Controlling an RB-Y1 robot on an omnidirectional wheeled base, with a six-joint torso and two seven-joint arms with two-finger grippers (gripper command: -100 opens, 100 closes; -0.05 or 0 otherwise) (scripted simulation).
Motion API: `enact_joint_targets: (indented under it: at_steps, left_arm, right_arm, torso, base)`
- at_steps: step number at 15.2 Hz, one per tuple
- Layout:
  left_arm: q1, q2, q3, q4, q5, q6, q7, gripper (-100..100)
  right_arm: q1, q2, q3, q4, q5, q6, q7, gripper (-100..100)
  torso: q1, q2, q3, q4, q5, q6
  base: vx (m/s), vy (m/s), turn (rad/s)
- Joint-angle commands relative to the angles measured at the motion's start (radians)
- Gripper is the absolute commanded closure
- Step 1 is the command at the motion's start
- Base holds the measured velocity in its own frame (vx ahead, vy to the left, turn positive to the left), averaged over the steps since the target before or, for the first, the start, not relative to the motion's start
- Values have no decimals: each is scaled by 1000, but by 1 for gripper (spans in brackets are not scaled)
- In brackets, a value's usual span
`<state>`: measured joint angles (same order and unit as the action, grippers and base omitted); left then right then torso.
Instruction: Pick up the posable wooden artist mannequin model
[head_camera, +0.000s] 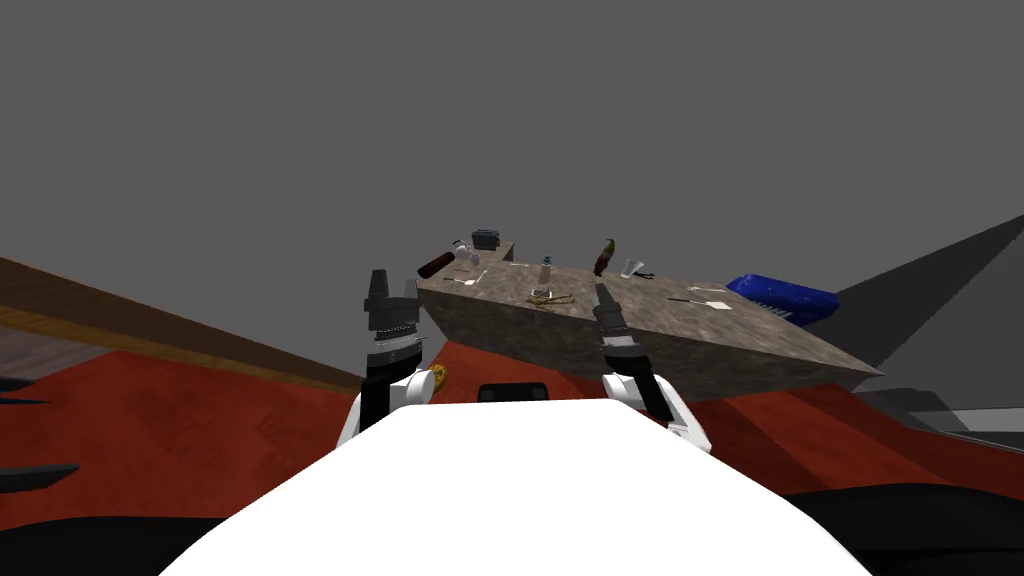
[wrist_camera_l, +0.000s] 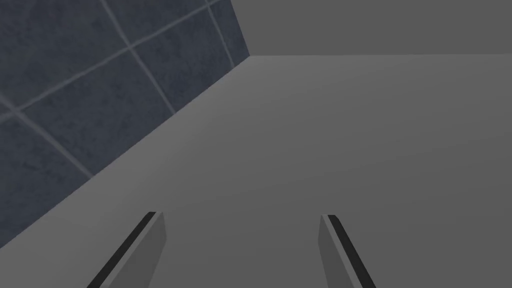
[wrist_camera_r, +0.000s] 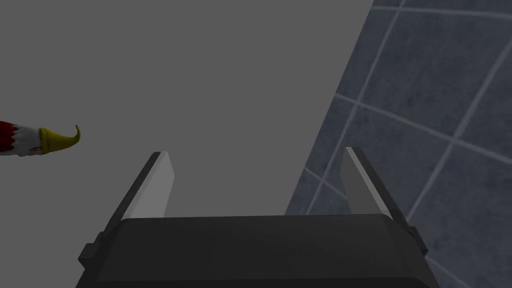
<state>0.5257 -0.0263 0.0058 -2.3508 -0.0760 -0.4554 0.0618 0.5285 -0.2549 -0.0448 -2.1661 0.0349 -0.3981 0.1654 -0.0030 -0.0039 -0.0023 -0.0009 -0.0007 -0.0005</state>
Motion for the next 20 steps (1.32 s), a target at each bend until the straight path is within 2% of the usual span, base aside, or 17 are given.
enact_joint_targets:
  at_steps: [1,2,3,6,7,8,9,10,11,12,13,14,16,17,18,19,20]
  left_arm:
    - [0,0,0,0,0,0,0,0]
    - [0,0,0,0,0,0,0,0]
    - [0,0,0,0,0,0,0,0]
    - [0,0,0,0,0,0,0,0]
    - [0,0,0,0,0,0,0,0]
    - [0,0,0,0,0,0,0,0]
    - [0,0,0,0,0,0,0,0]
    - [0,0,0,0,0,0,0,0]
    - [0,0,0,0,0,0,0,0]
    - [0,0,0,0,0,0,0,0]
    - [0,0,0,0,0,0,0,0]
    - [0,0,0,0,0,0,0,0]
    - [0,0,0,0,0,0,0,0]
    - [0,0,0,0,0,0,0,0]
    - [0,0,0,0,0,0,0,0]
    - [0,0,0,0,0,0,0,0]
    - [0,0,0,0,0,0,0,0]
  right_arm:
    - [-5,-30,3,17,12,-1,7,-100]
    - [-6,-66,7,41,27,-6,15,-100]
    - [-6,-70,7,41,27,-6,15,-100]
    - [-8,-145,14,93,60,-18,31,-100]
    - [-8,-155,14,93,60,-18,31,-100]
    - [-9,-185,19,121,78,-25,39,-100]
    - [-9,-200,19,121,78,-25,39,-100]
    - [-10,-229,24,150,97,-31,48,-100]
    - [-10,-246,24,150,97,-31,48,-100]
    - [-11,-273,29,180,117,-39,57,-100]
    - [-11,-293,29,180,117,-39,57,-100]
    - [-12,-316,35,210,137,-46,66,-100]
    - [-12,-340,35,210,137,-46,66,-100]
    - [-13,-373,41,242,158,-53,76,-100]
    - [-13,-388,41,242,158,-53,76,-100]
    - [-14,-414,47,274,180,-61,85,-100]
    - [-14,-433,47,274,180,-61,85,-100]
  torso:
    - [0,0,0,0,0,0]
    - [0,0,0,0,0,0]
    - [0,0,0,0,0,0]
    - [0,-1,-1,0,0,0]
    - [-1,-1,-1,0,0,0]
    - [-1,-1,0,0,0,0]
    - [-1,-1,0,0,0,0]
    - [0,-1,0,0,0,0]
    - [0,-1,0,0,0,0]
    - [0,-1,-1,0,0,0]
    - [0,-1,-1,0,0,0]
    - [-1,-1,0,0,0,0]
    - [0,-1,0,0,0,0]
    - [1,0,0,0,0,0]
    - [1,0,0,0,0,0]
    - [1,0,0,0,0,0]
    - [1,0,0,0,0,0]
  base:
    - [46,-33,126]
    - [52,-29,175]
    - [54,-30,153]
    - [57,-44,165]
    - [46,-50,161]
    - [46,-40,209]
    - [42,-33,167]
    - [52,-30,219]
    - [52,-39,194]
    - [49,-51,247]
    - [43,-54,175]
    - [44,-48,187]
    - [37,-36,120]
    - [31,-25,177]
    - [31,-30,204]
    - [35,-35,251]
    - [36,-36,191]
